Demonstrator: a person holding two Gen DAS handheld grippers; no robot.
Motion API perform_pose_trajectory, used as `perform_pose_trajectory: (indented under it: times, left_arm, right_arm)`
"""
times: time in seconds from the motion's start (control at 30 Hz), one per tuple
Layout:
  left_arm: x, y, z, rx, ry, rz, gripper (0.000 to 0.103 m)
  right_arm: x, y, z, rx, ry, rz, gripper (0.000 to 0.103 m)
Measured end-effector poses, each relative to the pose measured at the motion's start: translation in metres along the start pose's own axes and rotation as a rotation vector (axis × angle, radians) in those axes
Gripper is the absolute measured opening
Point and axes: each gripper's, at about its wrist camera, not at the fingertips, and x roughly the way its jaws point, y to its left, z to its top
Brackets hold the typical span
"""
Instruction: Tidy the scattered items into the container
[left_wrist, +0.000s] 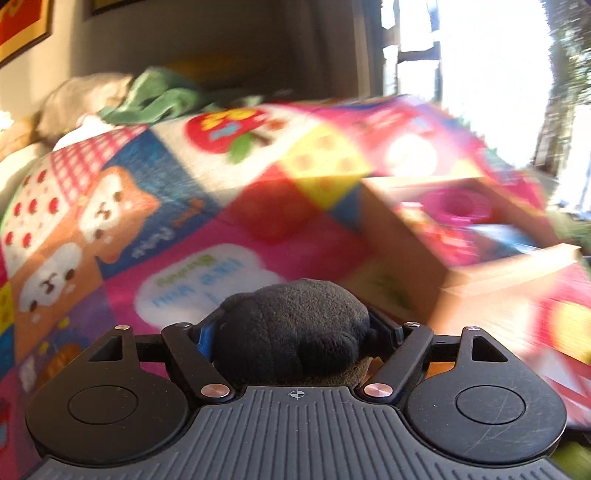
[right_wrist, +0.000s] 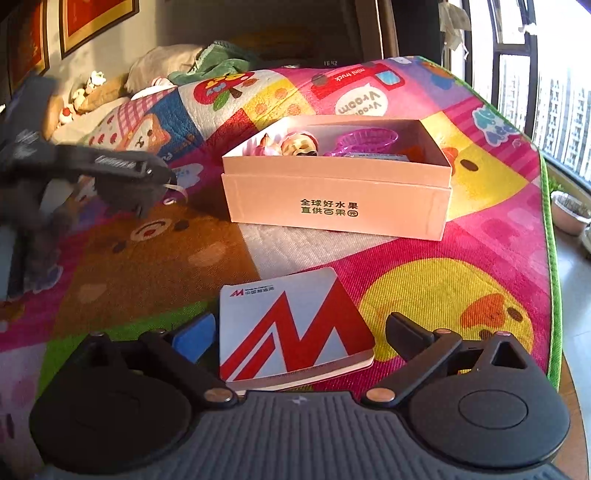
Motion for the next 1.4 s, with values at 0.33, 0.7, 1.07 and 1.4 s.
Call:
perform_pose_trajectory:
  times: [0.33,0.7,1.07,1.4]
  left_arm:
    - [-0.073,-0.039,-0.076,0.12,-0.01,-0.086,0.087]
    - [-0.092,-0.018,-0.107,0.062,0.058,-0.124,0.083]
    - [-0.091,-0.003,-0.093,-0.034,0.102,-0.094,0.098]
    - [-0.101,-0.033,-0.068,0.051,0.023,-0.11,0.101]
  right_arm:
    - [-0.04,0.007,0.047,0.092,-0.076,0.219,0.103]
    - [0.067,0.071,0.086,0.28,0.248,0.464,0.078]
    - [0.122,0.163,0.112,-0.072,0.42,0.4,0.017]
    - [0.027,0.113,0.127,0.051,0.163,0.534,0.0]
